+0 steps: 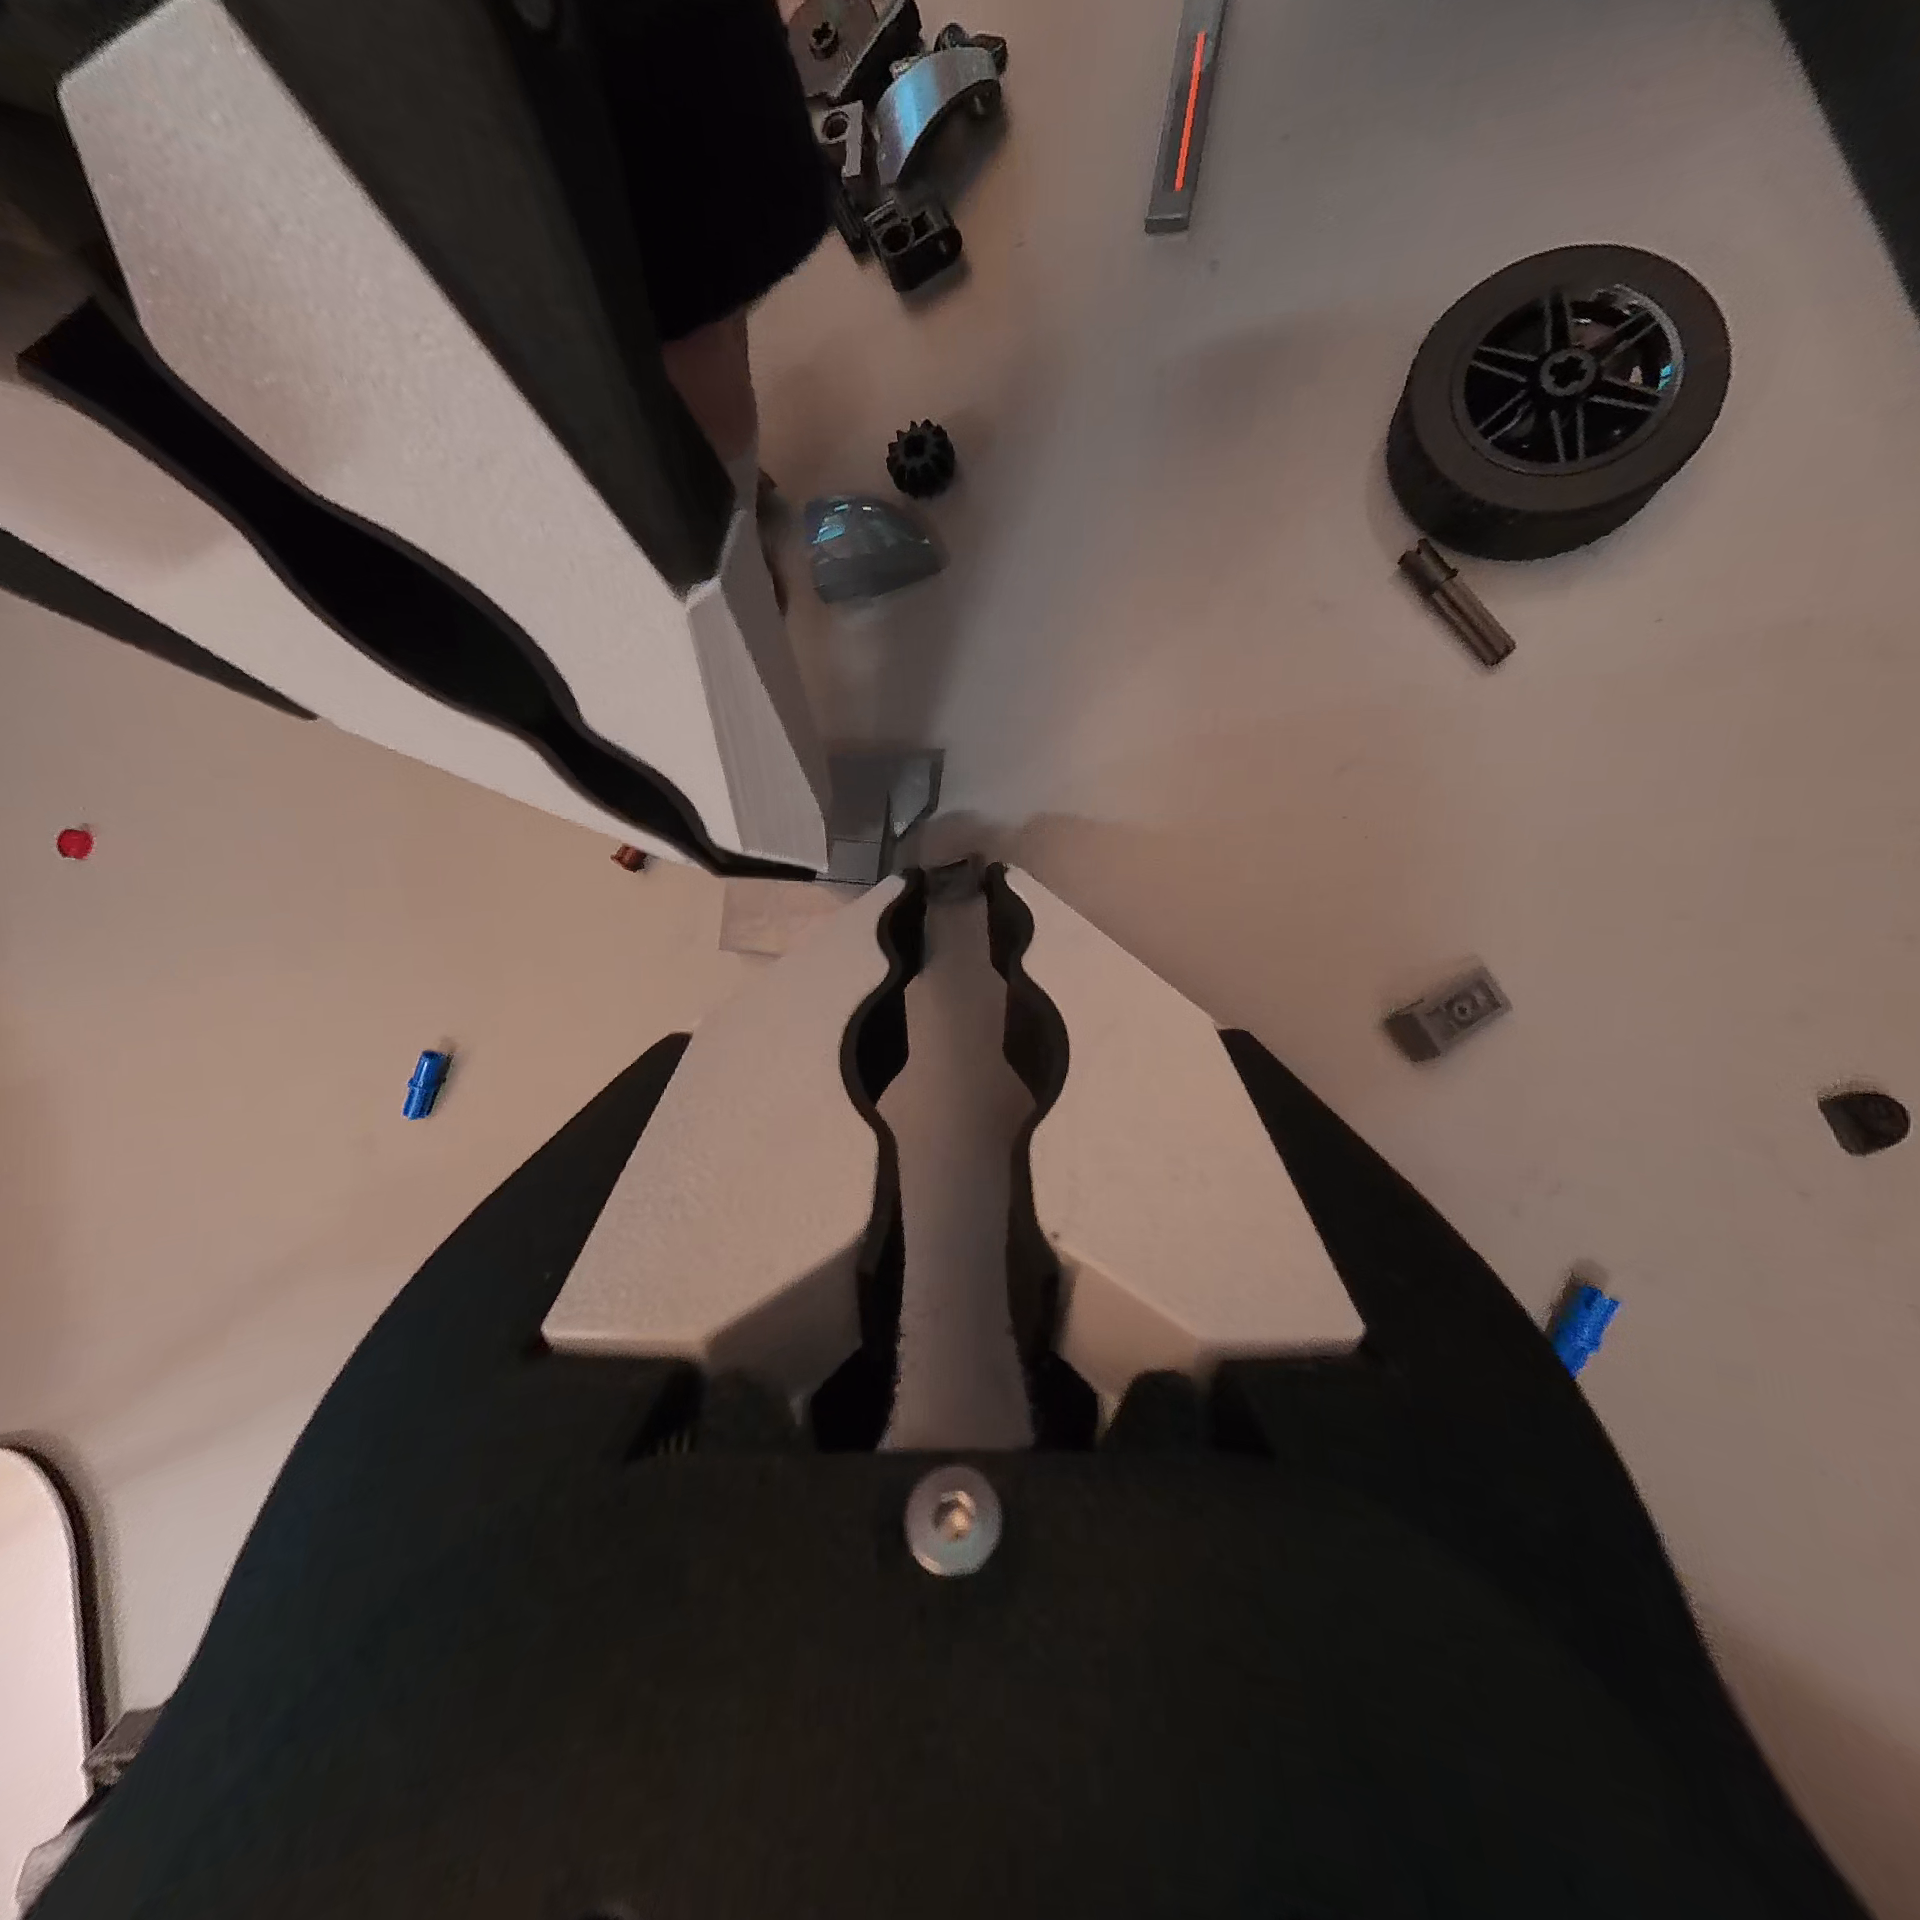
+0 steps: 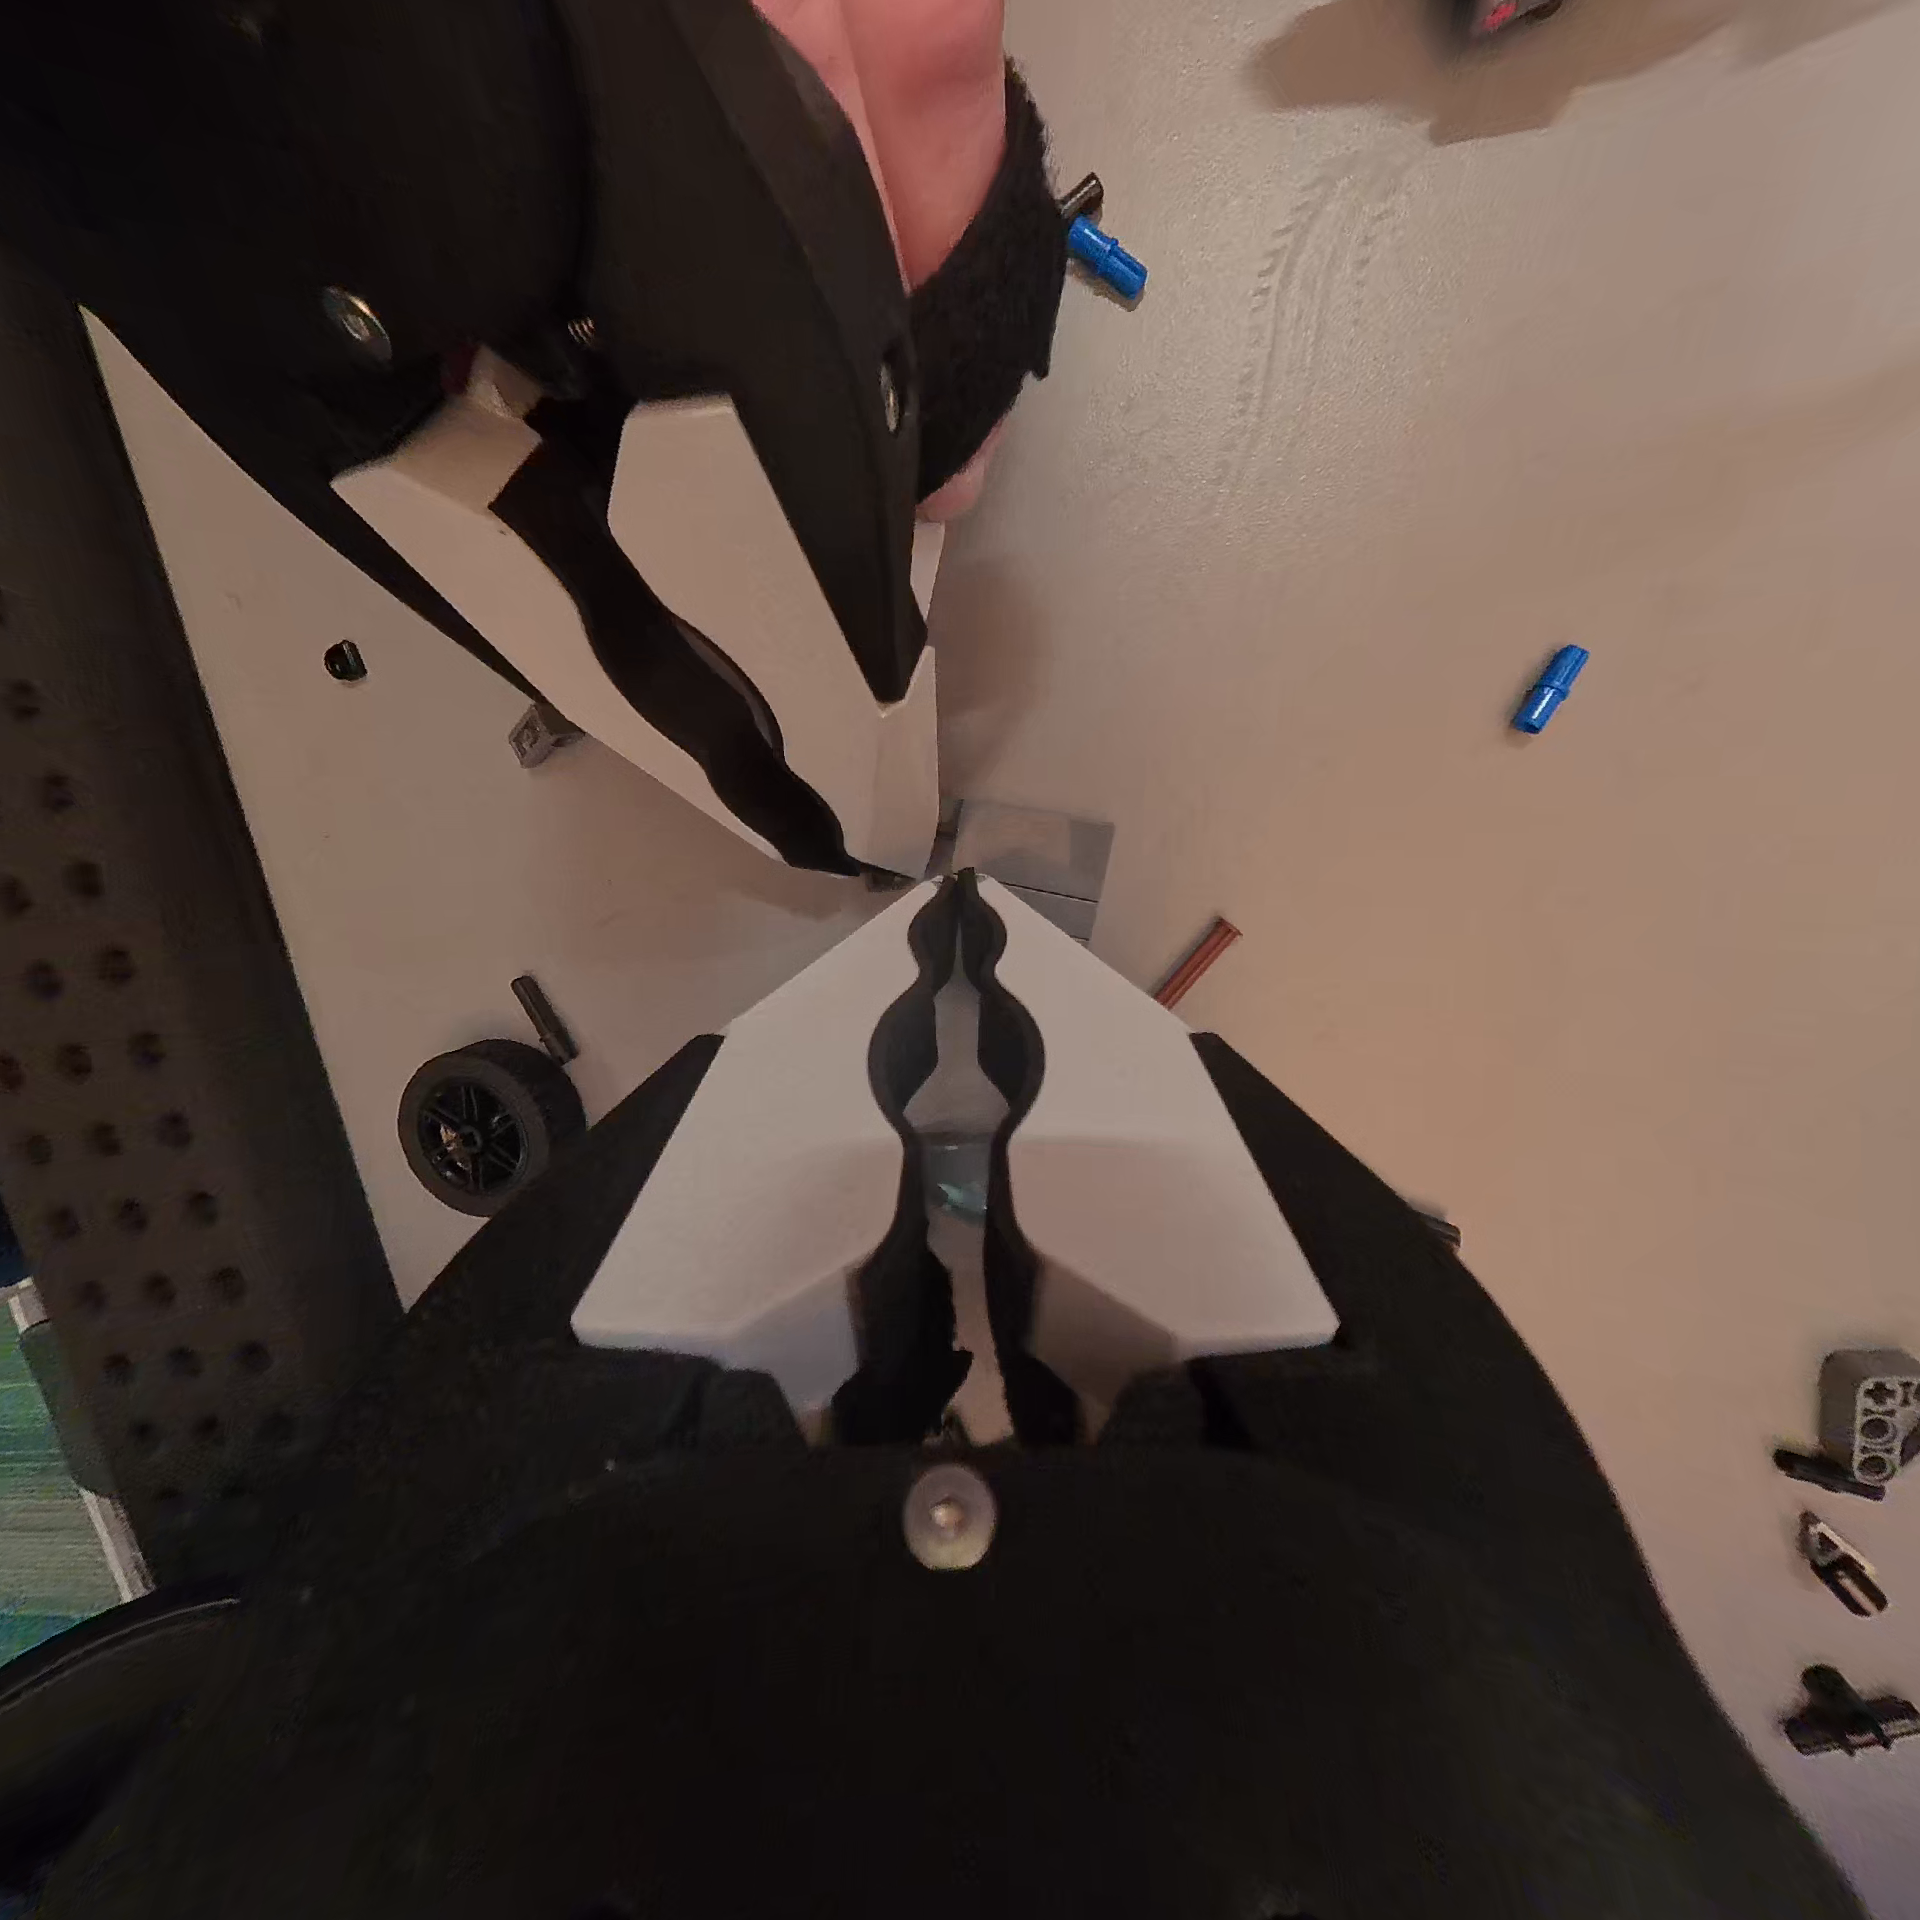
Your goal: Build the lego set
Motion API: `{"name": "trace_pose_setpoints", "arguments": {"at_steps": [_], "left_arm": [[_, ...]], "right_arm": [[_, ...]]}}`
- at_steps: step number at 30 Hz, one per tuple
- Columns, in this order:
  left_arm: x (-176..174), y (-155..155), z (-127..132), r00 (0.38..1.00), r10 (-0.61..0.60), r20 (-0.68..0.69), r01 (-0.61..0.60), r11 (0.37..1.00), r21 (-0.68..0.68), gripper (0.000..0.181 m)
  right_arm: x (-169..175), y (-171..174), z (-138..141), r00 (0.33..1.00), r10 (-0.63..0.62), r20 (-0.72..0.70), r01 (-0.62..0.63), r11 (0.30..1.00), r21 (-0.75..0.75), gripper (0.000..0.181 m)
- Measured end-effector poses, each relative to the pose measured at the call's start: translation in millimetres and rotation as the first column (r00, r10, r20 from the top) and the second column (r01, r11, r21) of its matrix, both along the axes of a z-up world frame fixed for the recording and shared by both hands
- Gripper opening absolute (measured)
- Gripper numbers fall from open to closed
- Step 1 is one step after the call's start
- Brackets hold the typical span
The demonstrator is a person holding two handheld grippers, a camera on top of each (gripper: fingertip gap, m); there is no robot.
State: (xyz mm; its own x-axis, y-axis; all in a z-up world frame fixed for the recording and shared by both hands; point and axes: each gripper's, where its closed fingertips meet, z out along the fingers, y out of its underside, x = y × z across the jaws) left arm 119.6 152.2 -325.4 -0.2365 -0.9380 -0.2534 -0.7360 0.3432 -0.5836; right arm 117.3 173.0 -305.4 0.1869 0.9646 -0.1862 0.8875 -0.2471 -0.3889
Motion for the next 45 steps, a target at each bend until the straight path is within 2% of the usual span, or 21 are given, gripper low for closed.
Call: {"name": "trace_pose_setpoints", "arguments": {"at_steps": [8,11,14,19,21,24,27,30,36,42,45], "left_arm": [[0,3,1,1.0,0.022,0.006,-0.022,1.0,0.005,0.008],[-2,6,11,0.997,0.05,0.063,-0.045,0.996,-0.079,0.008],[-5,17,33,0.975,0.132,0.177,-0.091,0.971,-0.222,0.008],[-17,47,85,0.861,0.33,0.387,-0.131,0.879,-0.458,0.007],[-21,53,109,0.799,0.382,0.464,-0.095,0.843,-0.53,0.007],[-26,56,134,0.721,0.441,0.534,-0.011,0.778,-0.629,0.007],[-31,59,150,0.659,0.491,0.569,0.082,0.705,-0.704,0.007],[-35,64,157,0.615,0.539,0.576,0.127,0.652,-0.747,0.007],[-33,63,162,0.593,0.568,0.571,0.18,0.598,-0.781,0.007],[-32,62,164,0.583,0.577,0.572,0.209,0.574,-0.792,0.007],[-30,62,161,0.594,0.583,0.554,0.222,0.543,-0.81,0.007]], "right_arm": [[0,2,2,1.0,-0.012,-0.009,0.012,1.0,0.005,0.0],[-2,1,9,0.999,-0.017,-0.047,0.016,1.0,-0.008,0.0],[-3,10,18,0.995,-0.04,-0.089,0.043,0.999,0.031,0.0],[-9,38,57,0.967,-0.072,-0.243,0.129,0.965,0.229,0.004],[-17,41,83,0.94,-0.01,-0.342,0.13,0.934,0.332,0.01],[-26,42,109,0.92,0.09,-0.381,0.131,0.846,0.517,0.015],[-28,47,115,0.933,0.112,-0.342,0.141,0.76,0.634,0.015],[-34,47,124,0.928,0.13,-0.349,0.161,0.705,0.691,0.014],[-35,54,129,0.938,0.112,-0.328,0.191,0.623,0.759,0.015],[-38,52,132,0.939,0.124,-0.32,0.187,0.597,0.78,0.006],[-37,51,128,0.941,0.119,-0.316,0.177,0.626,0.76,0.005]]}}
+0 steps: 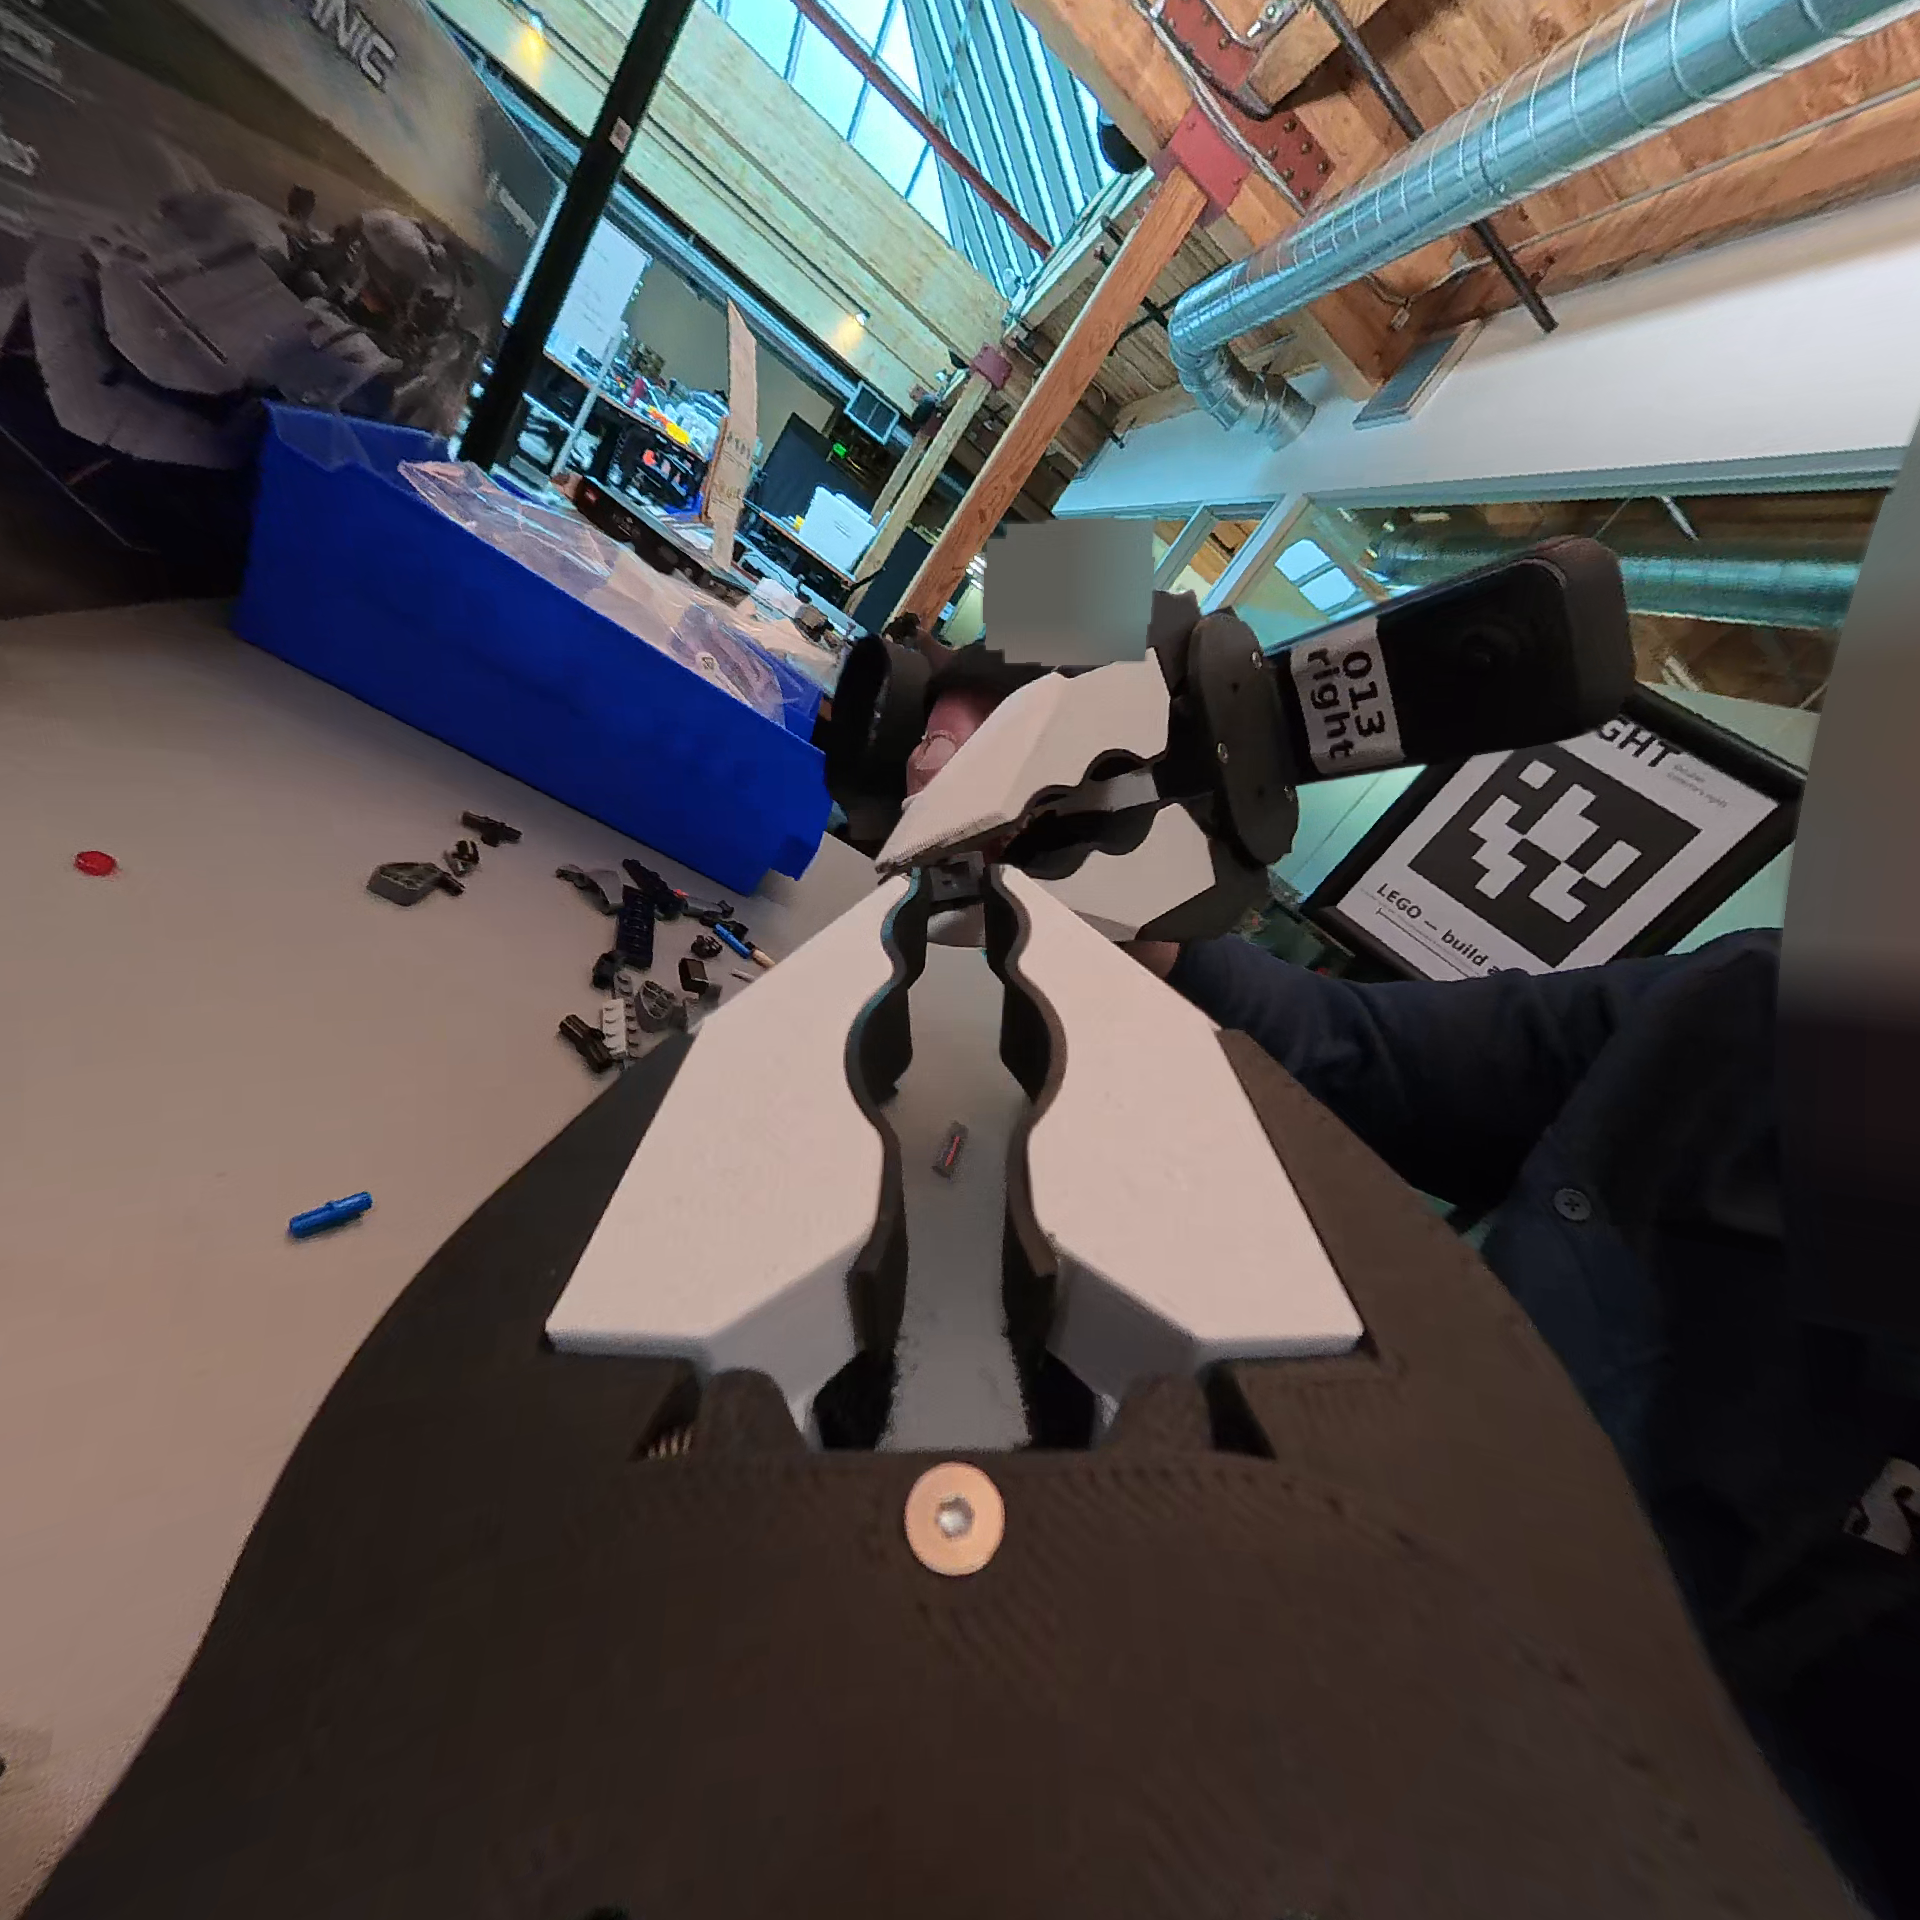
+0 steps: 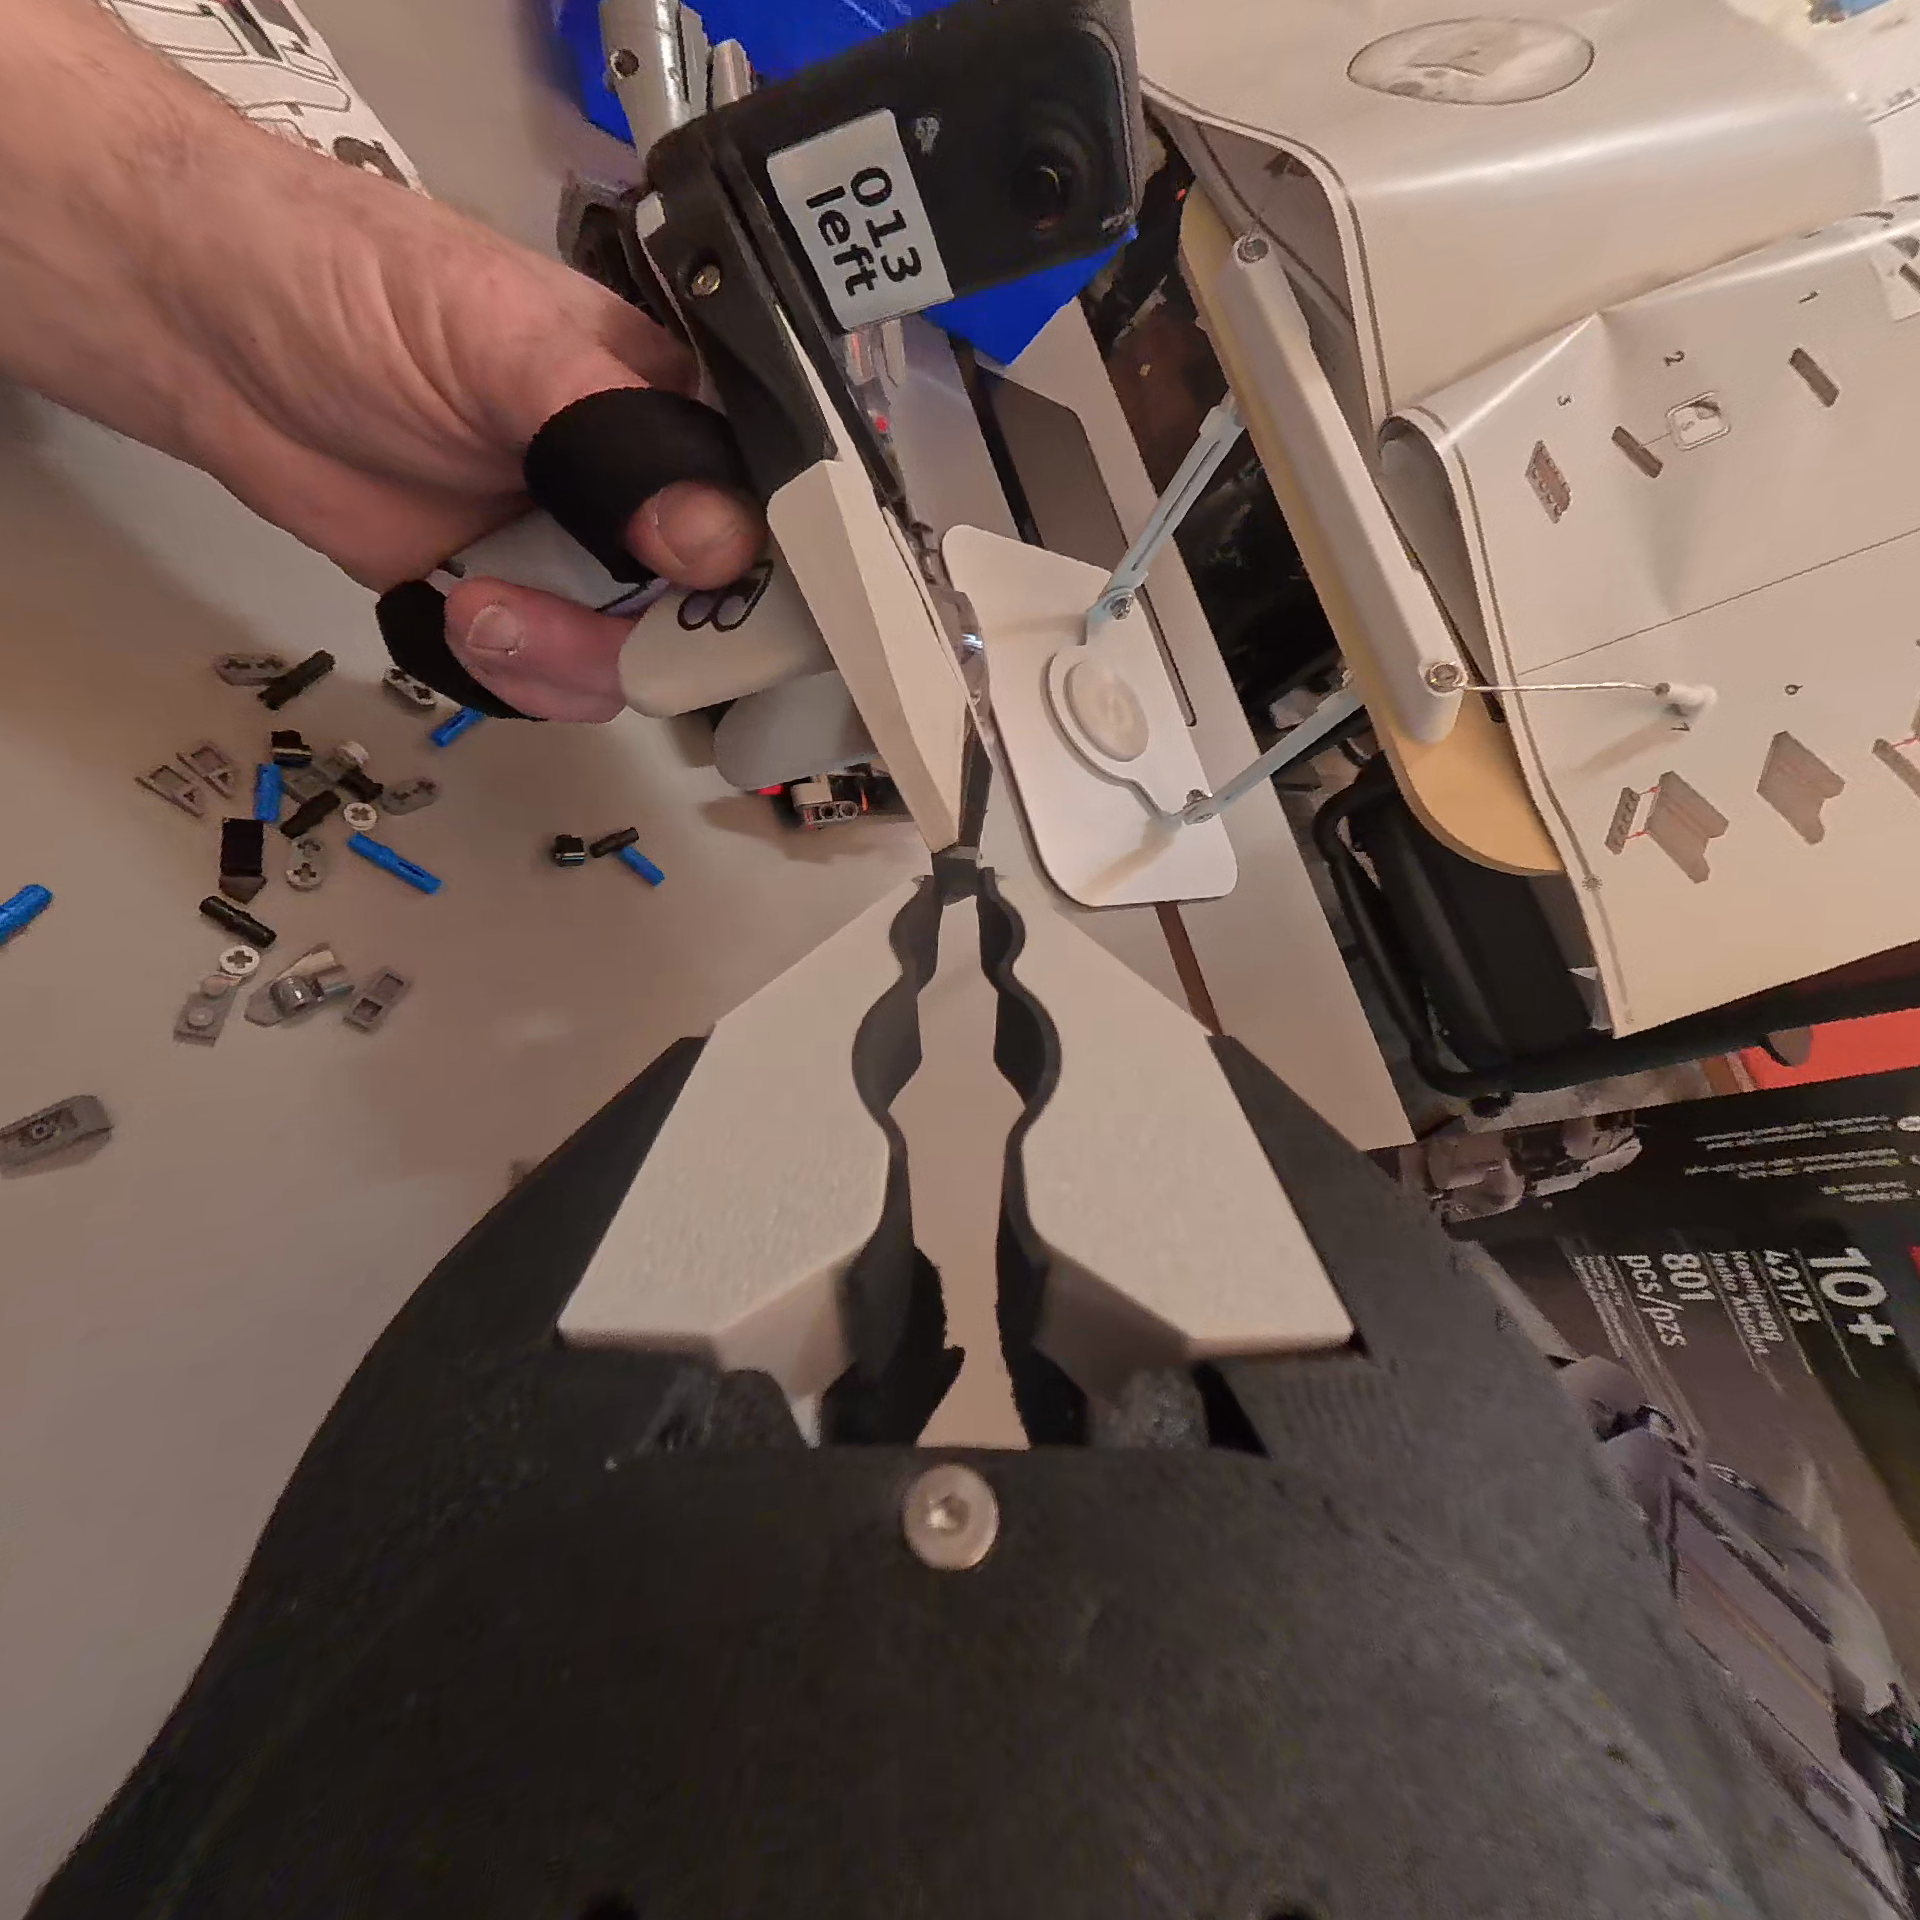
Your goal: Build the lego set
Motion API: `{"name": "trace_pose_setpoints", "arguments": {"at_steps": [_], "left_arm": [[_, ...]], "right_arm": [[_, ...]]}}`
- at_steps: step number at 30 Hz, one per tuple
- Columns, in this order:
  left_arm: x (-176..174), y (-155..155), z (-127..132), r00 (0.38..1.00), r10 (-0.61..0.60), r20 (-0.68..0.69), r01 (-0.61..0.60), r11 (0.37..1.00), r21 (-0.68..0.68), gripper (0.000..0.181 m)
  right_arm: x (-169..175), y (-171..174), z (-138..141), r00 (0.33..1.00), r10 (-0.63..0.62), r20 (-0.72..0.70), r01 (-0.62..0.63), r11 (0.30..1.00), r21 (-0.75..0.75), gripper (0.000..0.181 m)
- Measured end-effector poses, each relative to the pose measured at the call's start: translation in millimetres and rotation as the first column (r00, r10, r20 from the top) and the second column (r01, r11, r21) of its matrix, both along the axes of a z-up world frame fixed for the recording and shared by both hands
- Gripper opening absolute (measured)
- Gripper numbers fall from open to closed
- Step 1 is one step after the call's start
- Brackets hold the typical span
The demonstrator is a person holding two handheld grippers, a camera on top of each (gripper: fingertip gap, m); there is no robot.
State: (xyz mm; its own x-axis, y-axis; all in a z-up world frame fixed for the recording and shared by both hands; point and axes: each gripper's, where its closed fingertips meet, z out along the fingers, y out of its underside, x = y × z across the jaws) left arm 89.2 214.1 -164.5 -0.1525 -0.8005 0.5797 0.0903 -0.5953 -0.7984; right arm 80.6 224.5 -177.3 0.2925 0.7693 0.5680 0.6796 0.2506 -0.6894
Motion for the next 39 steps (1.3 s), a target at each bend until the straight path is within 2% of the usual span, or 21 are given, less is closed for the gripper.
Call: {"name": "trace_pose_setpoints", "arguments": {"at_steps": [2,5,7,11,16,18,27,31,39], "left_arm": [[0,3,-5,1.0,0.0,-0.022,0.0,1.0,-0.011,0.008],[-4,11,-17,0.994,0.036,-0.099,-0.034,0.999,0.026,0.014],[-5,15,-33,0.978,0.042,-0.203,-0.032,0.998,0.055,0.015],[-1,12,-77,0.921,-0.017,-0.389,0.03,0.999,0.027,0.018],[0,1,-115,0.81,-0.054,-0.583,0.095,0.995,0.041,0.011],[0,-9,-126,0.764,-0.1,-0.638,0.148,0.989,0.023,0.012],[-3,-34,-145,0.667,-0.205,-0.716,0.275,0.961,-0.019,0.012],[-1,-37,-152,0.637,-0.2,-0.744,0.29,0.957,-0.009,0.012],[4,-37,-151,0.64,-0.173,-0.749,0.292,0.956,0.029,0.012]], "right_arm": [[3,0,-7,1.0,0.005,0.018,-0.004,0.998,-0.057,0.005],[11,-6,-30,0.997,0.026,0.072,-0.008,0.969,-0.247,0.004],[17,-17,-54,0.991,0.057,0.125,0.005,0.897,-0.442,0.005],[28,-38,-92,0.965,0.121,0.234,0.059,0.766,-0.64,0.005],[37,-55,-123,0.929,0.164,0.332,0.146,0.661,-0.736,0.005],[39,-56,-131,0.92,0.157,0.36,0.182,0.641,-0.745,0.005],[30,-64,-142,0.919,0.175,0.355,0.195,0.58,-0.791,0.005],[32,-62,-148,0.903,0.165,0.396,0.229,0.594,-0.771,0.005],[30,-60,-148,0.908,0.141,0.395,0.243,0.591,-0.769,0.005]]}}
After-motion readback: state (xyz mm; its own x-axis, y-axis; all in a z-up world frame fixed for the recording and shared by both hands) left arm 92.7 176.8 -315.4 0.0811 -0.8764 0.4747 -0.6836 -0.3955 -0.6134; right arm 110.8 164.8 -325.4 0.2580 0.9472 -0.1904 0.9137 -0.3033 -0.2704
